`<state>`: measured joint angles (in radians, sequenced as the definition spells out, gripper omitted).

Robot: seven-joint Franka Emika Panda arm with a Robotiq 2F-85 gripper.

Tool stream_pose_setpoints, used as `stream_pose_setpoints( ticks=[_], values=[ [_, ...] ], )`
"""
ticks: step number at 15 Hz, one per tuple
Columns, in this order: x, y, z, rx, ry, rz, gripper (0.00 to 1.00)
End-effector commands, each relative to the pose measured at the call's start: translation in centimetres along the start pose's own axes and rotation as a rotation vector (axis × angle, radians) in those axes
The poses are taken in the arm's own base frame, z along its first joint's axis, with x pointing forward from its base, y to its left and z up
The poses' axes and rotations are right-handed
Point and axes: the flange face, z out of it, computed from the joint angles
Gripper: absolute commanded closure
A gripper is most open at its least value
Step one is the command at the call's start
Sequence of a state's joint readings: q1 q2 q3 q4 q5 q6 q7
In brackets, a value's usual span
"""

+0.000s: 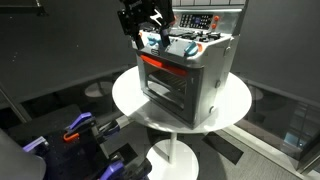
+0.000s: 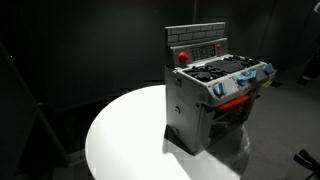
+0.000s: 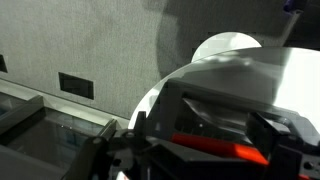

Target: Push the top orange button on the right side of the stove

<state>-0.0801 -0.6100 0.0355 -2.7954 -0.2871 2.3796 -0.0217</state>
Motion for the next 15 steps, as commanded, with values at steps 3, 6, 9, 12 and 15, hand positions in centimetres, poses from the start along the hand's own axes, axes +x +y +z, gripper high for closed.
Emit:
stream_pose_setpoints(
  ticks=[3, 6, 9, 12, 15],
  values=[
    [2.4, 0.3, -3.0, -0.018, 0.105, 0.006, 0.00],
    [4.2, 1.1, -4.3, -0.027, 0.165, 0.023, 0.00],
    [6.1, 2.2, -5.5, -0.045, 0.230, 0.043, 0.00],
    [8.2, 3.5, -6.2, -0.059, 0.288, 0.069, 0.00],
    [10.3, 5.0, -6.0, -0.066, 0.322, 0.094, 0.00]
  ],
)
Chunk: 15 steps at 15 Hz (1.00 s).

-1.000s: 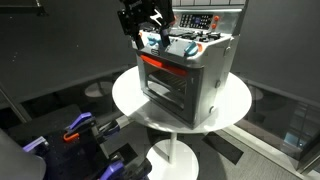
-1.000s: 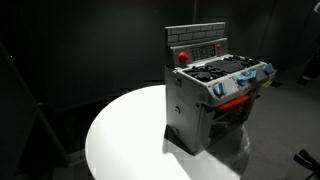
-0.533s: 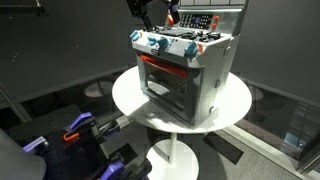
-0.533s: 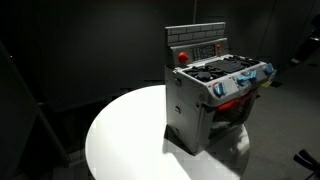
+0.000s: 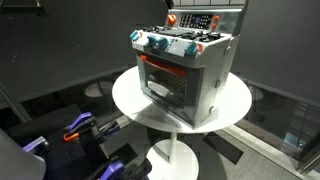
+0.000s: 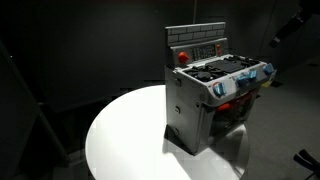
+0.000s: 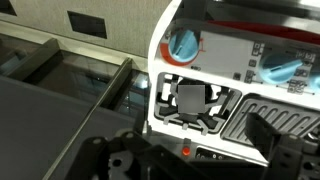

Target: Push the top orange button on the right side of the stove

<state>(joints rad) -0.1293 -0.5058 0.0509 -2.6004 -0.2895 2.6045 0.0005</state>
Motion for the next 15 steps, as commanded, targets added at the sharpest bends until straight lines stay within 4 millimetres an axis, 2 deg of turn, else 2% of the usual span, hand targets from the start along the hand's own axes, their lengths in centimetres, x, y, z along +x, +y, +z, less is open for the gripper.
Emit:
stream_pose_setpoints(
  ticks=[1, 8, 15],
  values=[
    [3.3, 1.7, 1.4, -0.035, 0.027, 0.034, 0.00],
    [7.5, 3.3, 5.6, -0.070, 0.008, 0.084, 0.00],
    [11.4, 3.0, 8.8, -0.091, 0.002, 0.109, 0.00]
  ],
)
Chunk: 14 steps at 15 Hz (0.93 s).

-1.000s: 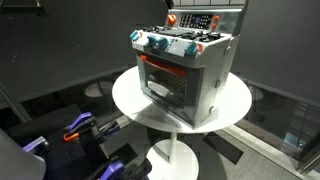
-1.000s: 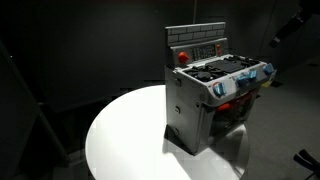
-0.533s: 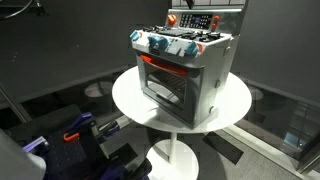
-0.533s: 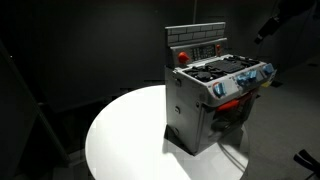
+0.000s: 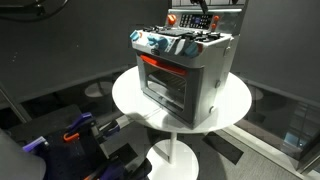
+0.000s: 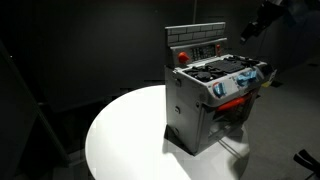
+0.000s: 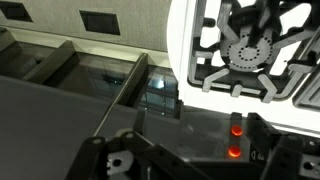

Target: Push the top orange button on the right side of the stove

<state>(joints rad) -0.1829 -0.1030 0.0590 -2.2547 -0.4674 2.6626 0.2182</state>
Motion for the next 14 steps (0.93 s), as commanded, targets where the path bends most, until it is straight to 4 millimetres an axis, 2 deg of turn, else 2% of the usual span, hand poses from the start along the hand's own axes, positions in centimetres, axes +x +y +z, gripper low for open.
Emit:
stream_pose_setpoints(
  ticks=[1, 7, 14],
  values=[
    [2.5, -0.4, 1.5, -0.026, -0.001, 0.017, 0.00],
    [4.5, -1.2, 4.0, -0.035, -0.011, 0.028, 0.00],
    [6.4, -2.1, 5.7, -0.026, -0.006, 0.025, 0.00]
  ],
)
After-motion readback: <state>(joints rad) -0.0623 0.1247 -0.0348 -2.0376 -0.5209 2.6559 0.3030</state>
